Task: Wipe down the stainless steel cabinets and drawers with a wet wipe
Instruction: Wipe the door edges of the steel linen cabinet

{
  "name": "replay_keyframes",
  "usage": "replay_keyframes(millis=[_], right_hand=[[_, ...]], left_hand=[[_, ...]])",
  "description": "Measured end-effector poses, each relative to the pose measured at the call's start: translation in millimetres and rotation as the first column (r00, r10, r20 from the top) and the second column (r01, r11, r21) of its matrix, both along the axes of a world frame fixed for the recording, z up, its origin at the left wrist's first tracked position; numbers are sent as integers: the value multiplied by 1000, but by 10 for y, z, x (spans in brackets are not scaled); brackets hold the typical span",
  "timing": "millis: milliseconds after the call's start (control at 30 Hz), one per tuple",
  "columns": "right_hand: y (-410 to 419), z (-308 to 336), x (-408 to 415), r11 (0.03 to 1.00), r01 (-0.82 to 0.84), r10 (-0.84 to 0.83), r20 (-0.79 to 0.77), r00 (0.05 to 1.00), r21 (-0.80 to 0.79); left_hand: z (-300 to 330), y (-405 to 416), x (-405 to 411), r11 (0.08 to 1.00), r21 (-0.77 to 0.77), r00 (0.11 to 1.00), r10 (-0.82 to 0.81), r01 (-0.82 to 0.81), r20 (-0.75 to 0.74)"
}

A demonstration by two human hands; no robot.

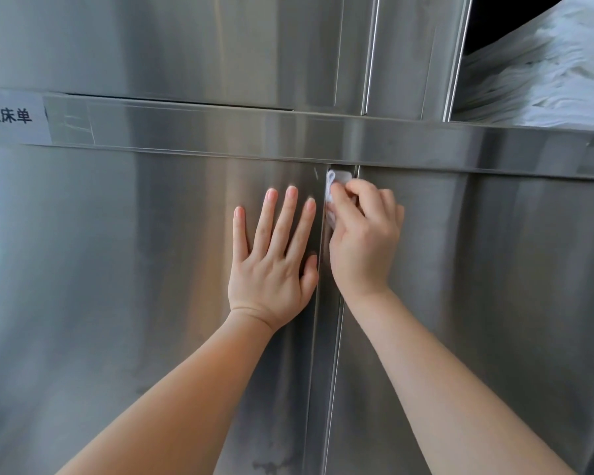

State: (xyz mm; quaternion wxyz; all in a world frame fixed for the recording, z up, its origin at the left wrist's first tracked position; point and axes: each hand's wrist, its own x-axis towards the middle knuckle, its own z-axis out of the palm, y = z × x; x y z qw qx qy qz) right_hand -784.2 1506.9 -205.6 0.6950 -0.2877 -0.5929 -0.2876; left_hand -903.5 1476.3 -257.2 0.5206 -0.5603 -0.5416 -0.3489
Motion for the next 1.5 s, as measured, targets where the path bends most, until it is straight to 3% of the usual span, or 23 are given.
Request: replay_keyframes(millis=[300,400,567,633,800,933,1167,1367,1500], right_hand=[[-130,-1444,129,989,44,-23,147,989,-142],[-83,-1108,153,995,50,-35,174,984,-82],[16,-73,42,997,80,-81,49,996,21],[-37,-140,60,994,109,-110,75,991,19],[-175,-559,307,977,191,-212,328,921,94],[-110,36,326,931,287,-341,251,906,226],[-248,-363,366,943,314,-332,386,861,112],[-174,240,295,938,326,-347,288,892,121],[-325,-464,357,962,274,-259,381,887,16]], left_hand=[[-6,-19,4,999,-42,1000,18,-17,17],[5,-11,8,999,-31,1000,8,-8,17],[4,-12,4,1000,-20,1000,-4,4,9],[10,-18,3,1000,-25,1000,-6,6,9],[7,-9,-4,1000,-20,1000,-18,18,15],[0,-4,-7,1000,-10,1000,-27,27,13],[-6,-12,-18,998,6,998,-56,56,17],[-10,2,-23,997,7,997,-76,76,19],[-14,5,-26,996,17,996,-90,90,28]])
